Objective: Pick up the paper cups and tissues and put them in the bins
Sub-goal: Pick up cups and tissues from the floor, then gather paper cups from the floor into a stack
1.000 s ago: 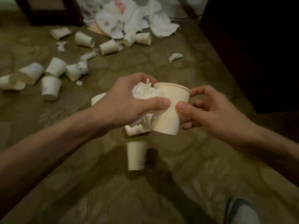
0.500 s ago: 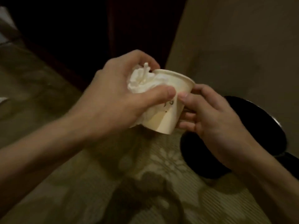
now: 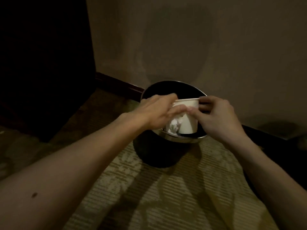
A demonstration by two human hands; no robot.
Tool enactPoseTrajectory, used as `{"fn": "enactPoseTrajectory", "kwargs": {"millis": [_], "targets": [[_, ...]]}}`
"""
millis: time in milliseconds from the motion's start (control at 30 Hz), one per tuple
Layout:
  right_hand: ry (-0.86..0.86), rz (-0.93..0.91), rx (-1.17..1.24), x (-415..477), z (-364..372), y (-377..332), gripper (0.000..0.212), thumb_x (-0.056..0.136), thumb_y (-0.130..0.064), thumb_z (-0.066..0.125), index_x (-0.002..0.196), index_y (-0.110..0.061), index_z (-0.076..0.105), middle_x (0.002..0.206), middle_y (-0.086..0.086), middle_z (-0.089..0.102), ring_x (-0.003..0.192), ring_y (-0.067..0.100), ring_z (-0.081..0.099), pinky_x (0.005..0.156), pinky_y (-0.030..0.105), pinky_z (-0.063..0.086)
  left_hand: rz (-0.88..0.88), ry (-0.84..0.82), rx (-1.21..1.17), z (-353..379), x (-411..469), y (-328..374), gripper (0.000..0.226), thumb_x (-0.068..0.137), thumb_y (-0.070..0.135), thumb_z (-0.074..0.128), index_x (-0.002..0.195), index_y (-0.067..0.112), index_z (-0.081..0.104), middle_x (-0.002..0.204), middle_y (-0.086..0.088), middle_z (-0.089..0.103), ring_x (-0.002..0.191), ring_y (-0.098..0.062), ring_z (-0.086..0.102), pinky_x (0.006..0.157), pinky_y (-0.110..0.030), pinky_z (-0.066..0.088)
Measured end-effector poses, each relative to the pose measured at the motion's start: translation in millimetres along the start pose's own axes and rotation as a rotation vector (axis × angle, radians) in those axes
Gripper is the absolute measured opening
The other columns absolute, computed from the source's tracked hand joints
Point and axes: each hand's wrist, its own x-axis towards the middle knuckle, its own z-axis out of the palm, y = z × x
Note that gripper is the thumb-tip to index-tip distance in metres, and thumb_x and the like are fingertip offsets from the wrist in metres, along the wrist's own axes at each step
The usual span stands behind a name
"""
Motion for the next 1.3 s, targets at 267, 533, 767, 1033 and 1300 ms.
{"fn": "enactPoseTrajectory", "kwargs": {"millis": [267,533,767,1033,1300], "targets": [[-0.232,-0.050,-0.362,-2,3,12,0.036,0.088,-0.049,0.065,0.098,-0.016,0.073,0.090,0.000,0.073,0.081,0.012,0.066,0.075,0.040,0.058,0.031,-0.317,0.525,24,32,-3,0.051,0.097,0.066,0.023,0.122,0.032,0.053,0.115,0.000,0.062,0.116,-0.027,0.054,0.099,-0.056,0.031],[-0.008,-0.107,-0.305,-17,-10,18,0.023,0.094,-0.034,0.059,0.106,-0.020,0.072,0.098,-0.001,0.072,0.084,0.014,0.064,0.069,0.029,0.053,0.098,-0.089,0.270,2,28,-9,0.036,0.105,0.040,0.030,0.098,0.024,0.062,0.091,0.000,0.063,0.087,-0.022,0.061,0.077,-0.042,0.049],[-0.069,-0.362,-0.019,-88,49,-24,0.015,0.084,-0.038,0.062,0.076,-0.028,0.054,0.070,-0.014,0.053,0.067,0.002,0.053,0.055,0.020,0.042,0.273,0.020,0.584,-63,-43,8,0.037,0.088,0.047,0.035,0.061,0.024,0.046,0.058,0.006,0.049,0.053,-0.015,0.047,0.054,-0.032,0.038],[-0.751,-0.529,0.236,-178,184,-87,0.018,0.077,-0.052,0.049,0.083,-0.035,0.047,0.092,-0.020,0.044,0.082,-0.004,0.048,0.067,0.010,0.037,-0.069,-0.323,0.700,-112,-247,-42,0.039,0.088,0.062,0.017,0.074,0.034,0.041,0.068,0.010,0.053,0.060,-0.007,0.055,0.053,-0.031,0.048],[-1.332,-0.791,0.246,-273,274,-136,0.010,0.087,-0.037,0.060,0.092,-0.035,0.052,0.085,-0.019,0.049,0.076,-0.001,0.050,0.073,0.020,0.045,-0.931,-0.209,0.379,-67,-483,-64,0.027,0.097,0.056,0.036,0.083,0.036,0.046,0.061,0.015,0.045,0.059,-0.002,0.044,0.060,-0.024,0.034]]}}
